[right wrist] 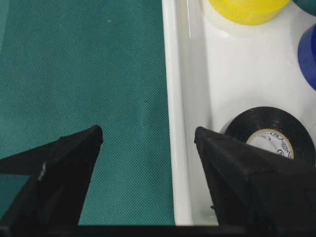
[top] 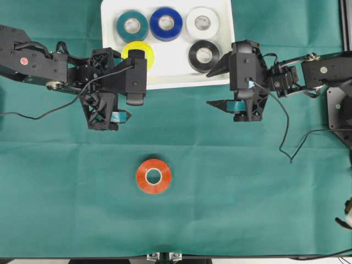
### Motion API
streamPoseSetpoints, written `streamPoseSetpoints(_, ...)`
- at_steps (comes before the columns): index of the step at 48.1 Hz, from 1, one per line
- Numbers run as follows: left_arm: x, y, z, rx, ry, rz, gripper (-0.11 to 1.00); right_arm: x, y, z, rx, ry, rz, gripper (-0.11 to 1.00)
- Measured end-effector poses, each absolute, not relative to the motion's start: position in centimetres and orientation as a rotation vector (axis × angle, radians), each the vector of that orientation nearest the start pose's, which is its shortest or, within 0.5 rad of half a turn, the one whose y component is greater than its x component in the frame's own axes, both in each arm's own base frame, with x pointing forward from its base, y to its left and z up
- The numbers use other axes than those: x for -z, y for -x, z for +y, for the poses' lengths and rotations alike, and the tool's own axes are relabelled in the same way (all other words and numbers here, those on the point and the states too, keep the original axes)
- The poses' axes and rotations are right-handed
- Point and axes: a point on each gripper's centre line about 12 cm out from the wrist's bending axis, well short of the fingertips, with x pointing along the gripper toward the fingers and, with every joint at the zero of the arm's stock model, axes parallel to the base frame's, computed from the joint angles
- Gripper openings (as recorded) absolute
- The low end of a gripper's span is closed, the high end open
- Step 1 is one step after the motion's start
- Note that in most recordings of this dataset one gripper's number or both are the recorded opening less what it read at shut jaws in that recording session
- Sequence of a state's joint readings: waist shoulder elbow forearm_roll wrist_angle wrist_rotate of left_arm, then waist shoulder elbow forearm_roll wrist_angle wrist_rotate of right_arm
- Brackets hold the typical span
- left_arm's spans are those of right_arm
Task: Put the tape alternately from left to right into the white case.
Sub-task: 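Move the left gripper to the red roll and grasp it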
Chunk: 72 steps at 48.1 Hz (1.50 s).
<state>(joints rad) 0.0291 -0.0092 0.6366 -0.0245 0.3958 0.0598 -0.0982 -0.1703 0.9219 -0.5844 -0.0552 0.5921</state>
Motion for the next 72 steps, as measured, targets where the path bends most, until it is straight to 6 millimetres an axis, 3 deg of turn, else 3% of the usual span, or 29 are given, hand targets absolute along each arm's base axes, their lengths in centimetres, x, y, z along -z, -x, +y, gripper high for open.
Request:
streamPoseSetpoints(22,-15.5,-36.3,-4.9,0.05,0.08,1.014,0.77,-14.9,-31.4,-2.7,0.066,-0.052,0.712,0.82)
streamPoseSetpoints(38,-15.1,-38.0,-8.4,0.037,0.212,0.999,0.77,-14.3,-30.8,-2.7,0.069,-0.053,0.733,0.82)
streamPoseSetpoints(72,-13.2,-40.3,-9.6,-0.117,0.49,1.027,0.77,-13.5,-30.0,-2.6,0.063,-0.043,0.759,0.82)
